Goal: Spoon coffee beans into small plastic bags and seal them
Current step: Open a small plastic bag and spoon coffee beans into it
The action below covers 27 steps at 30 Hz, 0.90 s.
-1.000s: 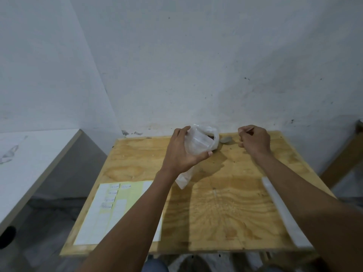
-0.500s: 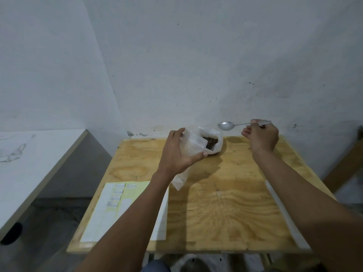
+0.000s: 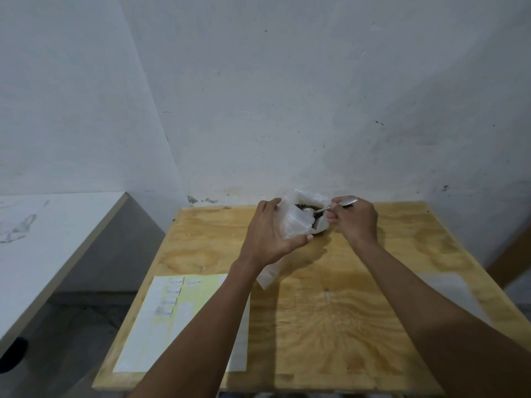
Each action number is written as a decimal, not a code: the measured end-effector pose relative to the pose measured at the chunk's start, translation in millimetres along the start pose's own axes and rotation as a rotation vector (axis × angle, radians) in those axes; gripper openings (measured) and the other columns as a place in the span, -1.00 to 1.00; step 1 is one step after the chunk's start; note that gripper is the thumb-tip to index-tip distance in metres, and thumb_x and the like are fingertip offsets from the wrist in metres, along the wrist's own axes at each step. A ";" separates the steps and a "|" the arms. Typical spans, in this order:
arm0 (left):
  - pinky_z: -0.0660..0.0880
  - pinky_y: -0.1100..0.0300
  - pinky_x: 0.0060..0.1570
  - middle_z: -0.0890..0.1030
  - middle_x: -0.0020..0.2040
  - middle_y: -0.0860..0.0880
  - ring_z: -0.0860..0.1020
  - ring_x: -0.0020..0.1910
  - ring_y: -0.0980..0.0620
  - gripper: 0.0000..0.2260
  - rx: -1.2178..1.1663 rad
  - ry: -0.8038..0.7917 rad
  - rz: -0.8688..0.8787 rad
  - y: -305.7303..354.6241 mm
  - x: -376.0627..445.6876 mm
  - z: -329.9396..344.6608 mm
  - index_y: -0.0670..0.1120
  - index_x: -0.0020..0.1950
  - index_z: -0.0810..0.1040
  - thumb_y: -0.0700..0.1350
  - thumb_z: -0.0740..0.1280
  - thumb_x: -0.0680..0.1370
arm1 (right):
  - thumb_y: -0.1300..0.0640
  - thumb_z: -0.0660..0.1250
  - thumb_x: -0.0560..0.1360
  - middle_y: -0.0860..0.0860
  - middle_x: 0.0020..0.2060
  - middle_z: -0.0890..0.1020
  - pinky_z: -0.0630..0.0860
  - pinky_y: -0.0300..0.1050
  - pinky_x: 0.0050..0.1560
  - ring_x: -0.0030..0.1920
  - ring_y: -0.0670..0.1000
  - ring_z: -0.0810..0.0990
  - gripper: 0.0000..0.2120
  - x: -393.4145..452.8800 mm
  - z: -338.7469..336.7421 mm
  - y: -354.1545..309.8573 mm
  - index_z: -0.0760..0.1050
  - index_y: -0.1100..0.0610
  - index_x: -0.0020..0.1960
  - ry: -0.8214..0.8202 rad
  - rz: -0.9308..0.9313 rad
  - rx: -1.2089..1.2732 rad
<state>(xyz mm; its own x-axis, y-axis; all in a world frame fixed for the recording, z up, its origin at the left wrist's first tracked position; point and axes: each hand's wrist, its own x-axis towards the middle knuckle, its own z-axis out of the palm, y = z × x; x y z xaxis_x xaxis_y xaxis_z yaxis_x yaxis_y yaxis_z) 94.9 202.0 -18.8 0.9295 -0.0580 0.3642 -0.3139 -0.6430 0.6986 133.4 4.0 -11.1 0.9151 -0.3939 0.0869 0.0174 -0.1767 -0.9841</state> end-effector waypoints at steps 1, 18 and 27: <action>0.36 0.28 0.15 0.43 0.28 0.06 0.42 0.19 0.15 0.01 0.000 -0.005 -0.001 -0.8 1.0 1.9 -0.11 0.49 0.36 0.46 0.43 0.21 | 0.33 0.37 0.55 0.12 -0.28 0.71 0.70 -0.04 -0.18 -0.29 0.06 0.74 -0.90 1.3 -0.5 -0.4 0.64 0.20 -0.06 0.019 -0.012 0.002; 0.44 0.21 0.12 0.44 0.29 0.05 0.43 0.20 0.13 0.01 0.096 -0.022 0.021 -4.7 2.1 13.1 -0.11 0.50 0.36 0.46 0.45 0.21 | 0.33 0.38 0.50 0.23 -0.30 0.71 0.70 0.05 -0.13 -0.27 0.17 0.75 -0.90 13.1 -5.3 8.8 0.63 0.31 -0.18 0.022 0.293 0.170; 0.51 0.10 0.02 0.43 0.33 0.01 0.47 0.27 0.01 0.00 0.244 -0.005 0.018 3.7 -4.6 3.2 -0.08 0.50 0.34 0.47 0.44 0.23 | 0.38 0.34 0.53 0.25 -0.28 0.68 0.69 -0.12 -0.30 -0.33 0.13 0.70 -0.92 -1.9 -33.6 -28.7 0.58 0.40 -0.07 -0.015 0.263 0.329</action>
<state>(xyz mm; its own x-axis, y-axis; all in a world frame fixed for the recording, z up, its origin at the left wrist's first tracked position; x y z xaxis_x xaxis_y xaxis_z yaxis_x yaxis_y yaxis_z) 90.1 197.5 -19.8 0.9253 -0.0751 0.3718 -0.2753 -0.8072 0.5221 117.7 -20.5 22.2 0.9113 -0.3732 -0.1738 -0.0921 0.2268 -0.9696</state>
